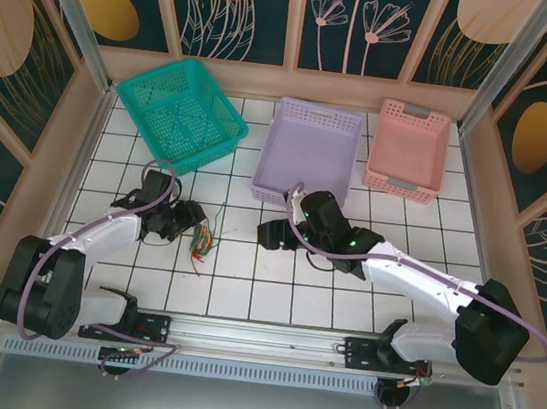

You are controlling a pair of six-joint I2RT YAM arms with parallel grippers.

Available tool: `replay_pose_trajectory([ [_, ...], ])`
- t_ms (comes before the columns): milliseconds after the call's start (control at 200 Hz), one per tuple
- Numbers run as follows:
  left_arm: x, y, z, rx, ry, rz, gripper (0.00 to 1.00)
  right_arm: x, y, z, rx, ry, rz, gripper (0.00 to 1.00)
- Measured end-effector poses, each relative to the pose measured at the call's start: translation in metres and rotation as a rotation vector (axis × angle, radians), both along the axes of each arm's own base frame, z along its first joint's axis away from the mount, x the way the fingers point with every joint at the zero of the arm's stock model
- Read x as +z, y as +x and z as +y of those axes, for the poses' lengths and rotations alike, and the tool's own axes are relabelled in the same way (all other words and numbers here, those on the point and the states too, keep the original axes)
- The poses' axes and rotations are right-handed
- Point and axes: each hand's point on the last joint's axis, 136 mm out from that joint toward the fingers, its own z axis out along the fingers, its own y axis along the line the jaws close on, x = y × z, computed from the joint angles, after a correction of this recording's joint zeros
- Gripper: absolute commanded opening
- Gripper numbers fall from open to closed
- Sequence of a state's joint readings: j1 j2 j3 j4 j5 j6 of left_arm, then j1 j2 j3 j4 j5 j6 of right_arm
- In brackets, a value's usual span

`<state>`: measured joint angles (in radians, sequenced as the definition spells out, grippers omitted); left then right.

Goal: Untangle the cables

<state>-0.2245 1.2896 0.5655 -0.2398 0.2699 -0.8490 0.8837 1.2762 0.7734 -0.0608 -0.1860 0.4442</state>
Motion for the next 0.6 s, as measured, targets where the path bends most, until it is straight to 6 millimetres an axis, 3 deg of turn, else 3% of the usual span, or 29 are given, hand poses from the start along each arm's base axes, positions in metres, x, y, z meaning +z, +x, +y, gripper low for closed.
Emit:
replay_pose_trajectory([
  [440, -0.016, -0.012, -0.009, -0.076, 0.036, 0.034, 0.44, -0.002, 0.001, 0.002, -0.009, 0.019, 0.034, 0.77],
  [505, -0.019, -0.015, -0.011, -0.085, 0.036, 0.041, 0.35, -0.007, 0.002, 0.002, -0.010, 0.011, 0.049, 0.77],
  [600, -0.021, -0.015, -0.015, -0.087, 0.035, 0.040, 0.12, -0.017, 0.000, 0.004, 0.001, -0.001, 0.077, 0.77],
])
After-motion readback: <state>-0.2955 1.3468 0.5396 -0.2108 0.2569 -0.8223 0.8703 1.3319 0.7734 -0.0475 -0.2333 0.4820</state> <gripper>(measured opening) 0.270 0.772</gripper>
